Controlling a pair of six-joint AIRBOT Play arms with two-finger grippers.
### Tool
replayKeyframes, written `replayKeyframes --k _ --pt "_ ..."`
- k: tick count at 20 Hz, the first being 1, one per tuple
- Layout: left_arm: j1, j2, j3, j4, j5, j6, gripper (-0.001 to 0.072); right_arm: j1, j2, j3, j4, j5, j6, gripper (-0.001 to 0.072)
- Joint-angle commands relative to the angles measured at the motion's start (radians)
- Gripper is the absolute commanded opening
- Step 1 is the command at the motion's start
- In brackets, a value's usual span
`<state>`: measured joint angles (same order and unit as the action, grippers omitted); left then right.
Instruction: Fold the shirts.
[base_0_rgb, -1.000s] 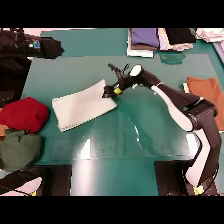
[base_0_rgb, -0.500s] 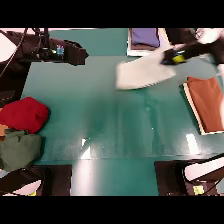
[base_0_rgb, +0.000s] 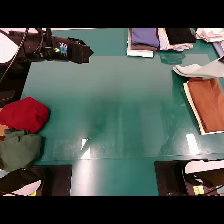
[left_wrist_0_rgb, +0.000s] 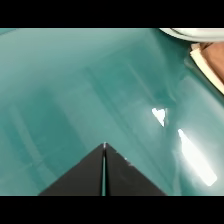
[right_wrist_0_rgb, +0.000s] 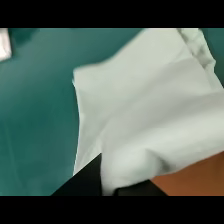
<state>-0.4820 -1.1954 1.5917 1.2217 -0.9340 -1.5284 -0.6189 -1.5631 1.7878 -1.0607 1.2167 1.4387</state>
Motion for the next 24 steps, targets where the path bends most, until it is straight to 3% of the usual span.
replayKeyframes --k 1,6,10,13,16,20,21,23,24 --pt "0.0 0.0 -0.001 -0.012 -0.013 -0.001 0.0028 -0.035 0.061 0.001 0.117 -0.117 0.005 0.0016" --pt "0.0 -0.001 -0.001 -0.011 -0.032 0.003 0.0029 -0.057 0.17 0.0 0.115 -0.121 0.003 0.0016" --pt "0.0 0.0 -0.001 -0.011 -0.045 0.019 0.0029 -0.108 0.18 0.0 0.111 0.065 -0.033 0.0016" --pt "0.0 0.0 -0.001 -0.011 -0.057 0.019 0.0029 -0.131 0.2 -0.023 -0.044 0.173 -0.033 0.0016" --pt "0.0 0.0 -0.001 -0.011 -0.065 0.02 0.0029 -0.161 0.292 -0.19 -0.205 0.174 -0.033 0.0016" --pt "0.0 0.0 -0.001 -0.011 -0.079 0.049 0.0029 -0.253 0.41 -0.455 -0.28 0.164 -0.034 0.0019" --pt "0.0 0.0 -0.001 -0.011 -0.078 0.049 0.0029 -0.279 0.43 -0.509 -0.278 0.164 -0.034 0.0062" --pt "0.0 0.0 -0.001 -0.011 -0.079 0.049 0.0029 -0.328 0.456 -0.597 -0.278 0.162 -0.034 0.0452" --pt "0.0 0.0 -0.001 -0.011 -0.079 0.049 0.0029 -0.35 0.467 -0.625 -0.278 0.161 -0.034 0.0559"
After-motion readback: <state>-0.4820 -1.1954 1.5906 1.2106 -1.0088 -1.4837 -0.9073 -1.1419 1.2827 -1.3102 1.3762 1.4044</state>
